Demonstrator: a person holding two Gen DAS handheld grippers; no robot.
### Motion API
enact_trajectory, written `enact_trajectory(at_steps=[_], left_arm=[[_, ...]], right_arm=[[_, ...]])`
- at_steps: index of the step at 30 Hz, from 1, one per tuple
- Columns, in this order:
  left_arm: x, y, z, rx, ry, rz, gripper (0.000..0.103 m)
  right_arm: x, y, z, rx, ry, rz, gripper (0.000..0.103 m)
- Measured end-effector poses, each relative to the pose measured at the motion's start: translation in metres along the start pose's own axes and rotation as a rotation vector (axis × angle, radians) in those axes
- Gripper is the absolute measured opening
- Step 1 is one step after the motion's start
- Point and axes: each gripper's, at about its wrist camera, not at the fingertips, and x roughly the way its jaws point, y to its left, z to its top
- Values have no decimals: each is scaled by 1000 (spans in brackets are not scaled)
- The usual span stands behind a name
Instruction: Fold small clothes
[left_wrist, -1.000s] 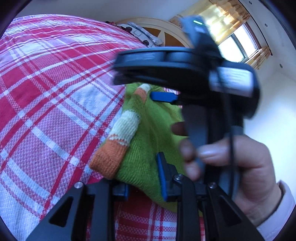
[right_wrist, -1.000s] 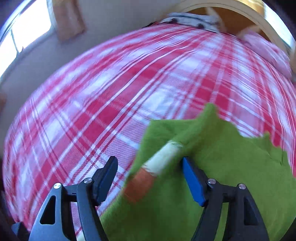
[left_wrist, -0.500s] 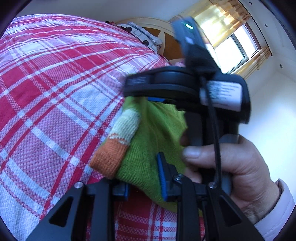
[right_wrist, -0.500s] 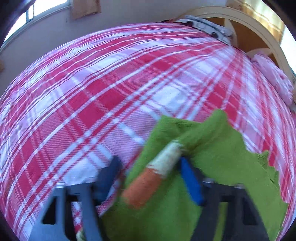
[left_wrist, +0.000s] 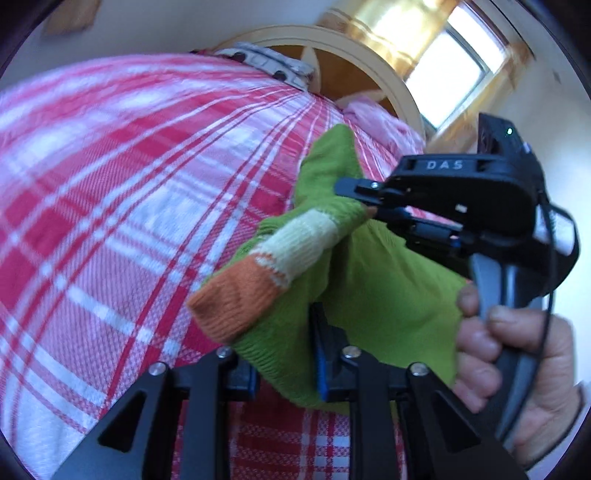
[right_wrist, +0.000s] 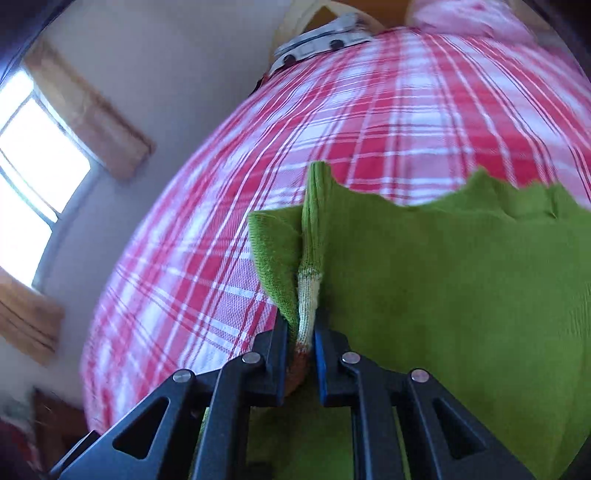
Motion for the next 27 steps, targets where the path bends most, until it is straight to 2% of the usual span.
enact_trajectory(at_steps=[7,10,15,21,24,27], left_arm=[[-15,-51,3,239,-90,79,21],[-22,-81,3,337,-124,55,21],[-28,-144,-8,500,-161,-49,21],[-9,-218,-34,617,-94,-182,20],[0,-246,-54,661,-61,-206,20],[14,-263,-71,681,-5,-219,20]], right_arm=[[-39,-18,4,19,-62,56,12],[-61,-32,7,33,-103,74,11],[-110,-63,18,40,-171,72,11],[-176,-118,20,-5,-230,-18,11],[-197,-153,10,-5,-228,-85,11],[-204,-192,-4,41,-218,-116,11]])
